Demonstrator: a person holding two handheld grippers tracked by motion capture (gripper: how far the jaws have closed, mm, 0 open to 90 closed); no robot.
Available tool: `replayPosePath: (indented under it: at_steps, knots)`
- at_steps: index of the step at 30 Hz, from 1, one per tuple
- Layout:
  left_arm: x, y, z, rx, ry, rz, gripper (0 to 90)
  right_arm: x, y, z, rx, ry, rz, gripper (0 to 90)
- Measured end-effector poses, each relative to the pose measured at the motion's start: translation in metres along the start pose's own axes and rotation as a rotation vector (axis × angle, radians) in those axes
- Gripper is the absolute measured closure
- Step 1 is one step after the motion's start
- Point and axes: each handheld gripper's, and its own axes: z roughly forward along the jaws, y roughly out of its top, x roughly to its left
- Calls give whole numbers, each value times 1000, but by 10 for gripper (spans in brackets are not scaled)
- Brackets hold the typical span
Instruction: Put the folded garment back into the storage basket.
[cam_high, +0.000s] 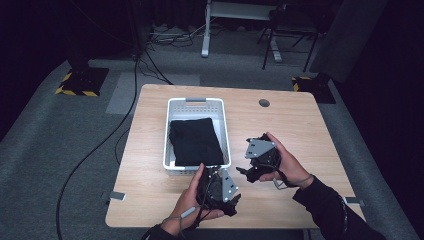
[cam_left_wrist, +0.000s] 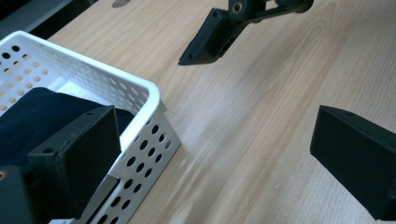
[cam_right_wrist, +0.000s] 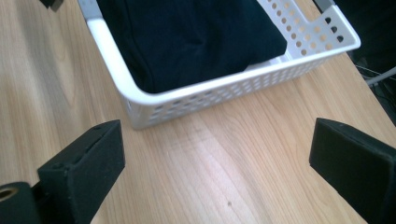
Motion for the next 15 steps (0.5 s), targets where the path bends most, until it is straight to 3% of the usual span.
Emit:
replayPosePath:
  at_steps: [5,15]
  knots:
    - [-2,-2,7,24,-11,-24,18,1,-14,-1,23,6,11,34]
    - [-12,-5,20,67,-49,26,19,6,-45,-8,62,2,35,31]
